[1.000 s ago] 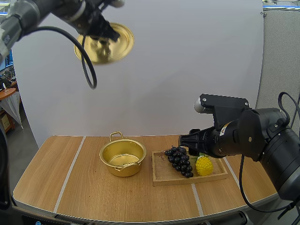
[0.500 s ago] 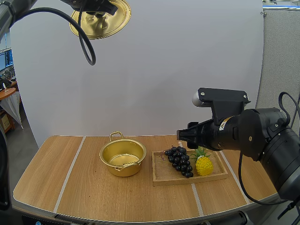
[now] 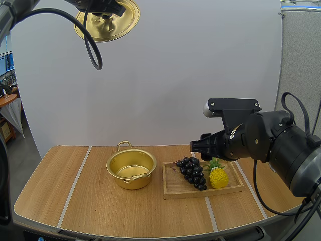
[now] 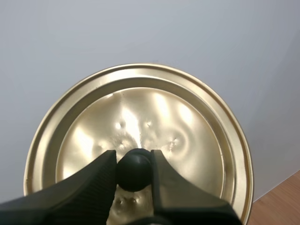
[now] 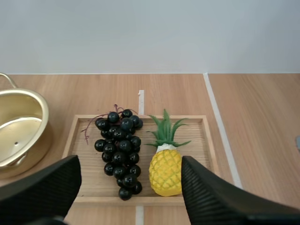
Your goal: Open the pot, put the pineapple inside, and close it
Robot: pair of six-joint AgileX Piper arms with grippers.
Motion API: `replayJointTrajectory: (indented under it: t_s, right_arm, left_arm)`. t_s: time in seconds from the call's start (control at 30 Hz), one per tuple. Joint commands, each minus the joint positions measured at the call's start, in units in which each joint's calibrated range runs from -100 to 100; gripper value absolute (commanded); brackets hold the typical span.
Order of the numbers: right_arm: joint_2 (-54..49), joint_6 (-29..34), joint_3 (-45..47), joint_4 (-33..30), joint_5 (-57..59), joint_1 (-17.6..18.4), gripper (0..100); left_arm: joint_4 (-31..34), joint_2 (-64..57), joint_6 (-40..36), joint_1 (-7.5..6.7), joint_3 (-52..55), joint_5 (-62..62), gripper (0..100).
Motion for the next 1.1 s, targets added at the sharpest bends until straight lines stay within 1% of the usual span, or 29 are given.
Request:
replayJointTrajectory:
  t_s: [0.0, 0.1, 0.3, 0.63, 0.93, 1.07]
  right_arm:
    - [0.0, 4.1, -0.5, -7.5, 0.3, -0.2, 100]
    - [0.0, 6.5, -0.5, -10.4, 0.2, -0.2, 100]
    - [0.6, 6.5, -0.5, -10.7, 1.6, -0.2, 100]
    - [10.9, 6.4, -1.6, -12.2, 4.4, -0.2, 100]
    - [16.3, 6.4, -6.3, -12.5, 4.4, -0.2, 100]
    - [18.1, 6.4, -6.6, -13.0, 3.4, -0.2, 100]
  left_arm:
    - [-0.2, -0.6, -0.5, -0.19, -0.4, -1.5, 0]
    - [-0.2, -0.6, -0.5, -0.19, -0.4, -1.5, 0]
    - [-0.2, -0.6, -0.5, -0.19, -0.4, -1.5, 0]
    - [-0.2, -0.6, -0.5, -0.19, -0.4, -1.5, 0]
    - [-0.2, -0.6, -0.5, -0.19, -0.4, -1.5, 0]
    - [-0.2, -0.6, -0.5, -0.19, -0.4, -1.5, 0]
